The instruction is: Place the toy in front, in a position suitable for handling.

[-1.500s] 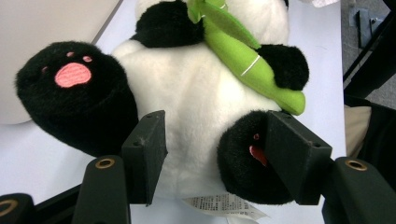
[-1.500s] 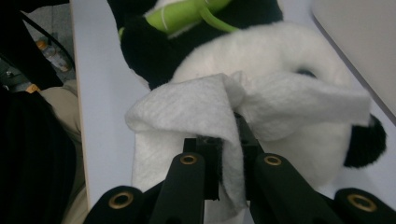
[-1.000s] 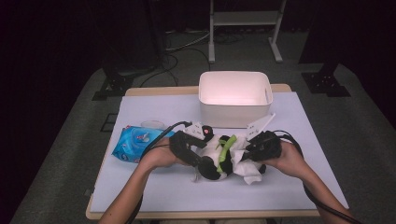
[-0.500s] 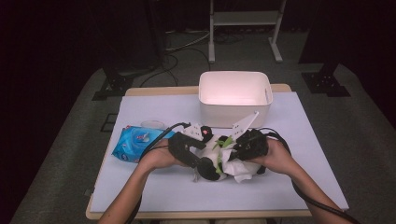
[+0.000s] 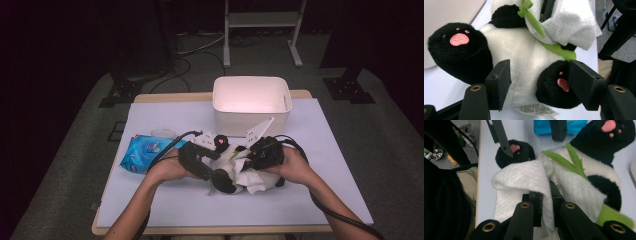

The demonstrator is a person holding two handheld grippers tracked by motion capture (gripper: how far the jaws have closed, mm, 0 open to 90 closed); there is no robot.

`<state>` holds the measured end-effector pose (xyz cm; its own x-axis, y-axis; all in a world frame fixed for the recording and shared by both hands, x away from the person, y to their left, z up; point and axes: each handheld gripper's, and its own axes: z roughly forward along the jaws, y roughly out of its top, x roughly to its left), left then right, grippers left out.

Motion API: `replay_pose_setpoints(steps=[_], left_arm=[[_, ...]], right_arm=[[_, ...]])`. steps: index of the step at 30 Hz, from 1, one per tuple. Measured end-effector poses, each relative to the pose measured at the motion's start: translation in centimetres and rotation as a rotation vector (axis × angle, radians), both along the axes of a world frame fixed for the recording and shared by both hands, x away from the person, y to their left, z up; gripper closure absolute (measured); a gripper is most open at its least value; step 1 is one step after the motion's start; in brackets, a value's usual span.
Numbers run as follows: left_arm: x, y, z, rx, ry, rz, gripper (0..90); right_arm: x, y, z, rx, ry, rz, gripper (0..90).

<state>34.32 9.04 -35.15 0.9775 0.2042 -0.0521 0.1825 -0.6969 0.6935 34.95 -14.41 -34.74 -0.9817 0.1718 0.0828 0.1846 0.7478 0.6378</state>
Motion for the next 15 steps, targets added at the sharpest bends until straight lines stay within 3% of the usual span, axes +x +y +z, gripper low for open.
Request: replay_pose_setpoints(steps=[7, 15], left_arm=[[-0.1, 0.7, 0.5, -0.003, 0.001, -0.003, 34.2], [0.2, 0.8, -0.7, 0.005, 0.023, 0.016, 33.7]], right_arm=[[0.0, -0.9, -0.5, 0.005, 0.004, -0.014, 84.8], [-0.3, -0.6, -0.2, 0.004, -0.002, -0.010, 84.7]])
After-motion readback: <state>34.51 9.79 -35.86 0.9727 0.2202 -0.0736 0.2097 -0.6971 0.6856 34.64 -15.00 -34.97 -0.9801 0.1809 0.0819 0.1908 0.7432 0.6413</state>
